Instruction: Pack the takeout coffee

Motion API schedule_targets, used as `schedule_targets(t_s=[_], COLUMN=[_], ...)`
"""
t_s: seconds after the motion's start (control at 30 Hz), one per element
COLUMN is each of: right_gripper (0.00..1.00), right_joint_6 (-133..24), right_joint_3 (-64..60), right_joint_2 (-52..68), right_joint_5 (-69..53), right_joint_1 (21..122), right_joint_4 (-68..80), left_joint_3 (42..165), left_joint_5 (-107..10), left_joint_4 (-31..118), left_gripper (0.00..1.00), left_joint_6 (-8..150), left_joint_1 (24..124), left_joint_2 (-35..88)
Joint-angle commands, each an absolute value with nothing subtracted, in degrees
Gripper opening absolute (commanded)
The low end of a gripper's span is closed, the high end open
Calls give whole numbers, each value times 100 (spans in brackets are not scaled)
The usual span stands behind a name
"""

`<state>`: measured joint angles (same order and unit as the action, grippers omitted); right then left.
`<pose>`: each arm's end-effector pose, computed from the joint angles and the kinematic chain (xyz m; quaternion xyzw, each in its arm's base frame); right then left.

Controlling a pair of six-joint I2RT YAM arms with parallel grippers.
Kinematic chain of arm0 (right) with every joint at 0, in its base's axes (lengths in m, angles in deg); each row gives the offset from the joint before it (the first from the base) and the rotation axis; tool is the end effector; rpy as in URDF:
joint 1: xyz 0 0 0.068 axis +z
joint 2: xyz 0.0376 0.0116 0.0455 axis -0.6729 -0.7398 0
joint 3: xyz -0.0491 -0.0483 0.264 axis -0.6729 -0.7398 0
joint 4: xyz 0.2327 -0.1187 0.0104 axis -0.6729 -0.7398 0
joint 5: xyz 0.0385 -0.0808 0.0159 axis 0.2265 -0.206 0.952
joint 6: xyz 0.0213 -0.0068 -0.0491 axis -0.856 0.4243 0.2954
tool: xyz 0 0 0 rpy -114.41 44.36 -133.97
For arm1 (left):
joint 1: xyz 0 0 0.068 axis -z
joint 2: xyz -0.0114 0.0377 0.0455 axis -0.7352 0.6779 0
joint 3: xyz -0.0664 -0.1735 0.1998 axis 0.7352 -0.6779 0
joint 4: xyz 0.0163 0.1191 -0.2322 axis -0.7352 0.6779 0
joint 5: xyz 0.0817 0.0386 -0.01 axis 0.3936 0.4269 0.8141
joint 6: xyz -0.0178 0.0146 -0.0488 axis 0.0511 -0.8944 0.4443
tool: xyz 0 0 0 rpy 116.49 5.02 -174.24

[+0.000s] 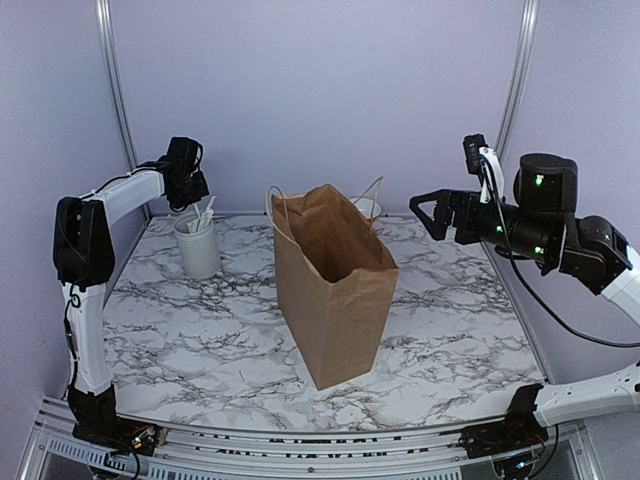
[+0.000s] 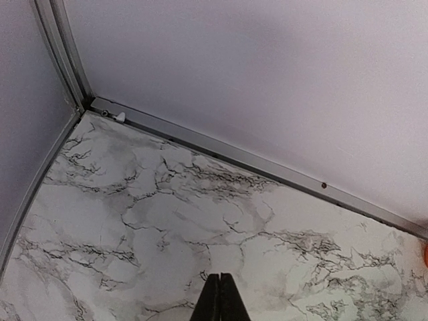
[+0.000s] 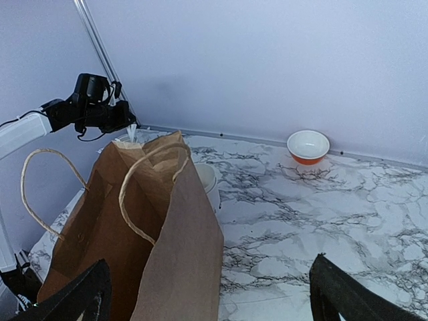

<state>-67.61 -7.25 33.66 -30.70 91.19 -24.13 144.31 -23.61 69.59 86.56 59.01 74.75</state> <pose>0.1360 0.1414 0.4235 -0.1190 0.7842 0.2497 0.5554 0.4989 -0.0929 0.2810 -0.1809 0.8636 -0.0292 0.4696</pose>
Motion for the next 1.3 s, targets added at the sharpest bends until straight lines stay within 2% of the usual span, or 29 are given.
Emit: schedule_targets(t_s=[0.0,0.8,1.27], right_gripper=[100,100,100], right_joint_6=[-6756,-6726,-6558], right_joint_3=[-635,-657,-675], right_joint_2=[3354,3449,3309], right_joint_5=[-3069,-3085,-3331], right_joint_1=[9082,9083,9086], right_joint_4=[-2310,-2208,-1918], left_joint_3=[14446,13615,13576], left_joint_5=[-2406,-2268,-2136], left_joint_4=[6968,7153,7225], left_gripper=[0,0,0], left_joint_6=[8599,8108,7775], left_joint_1=[5901,6144,6285], left_joint_2=[7251,5717,5152])
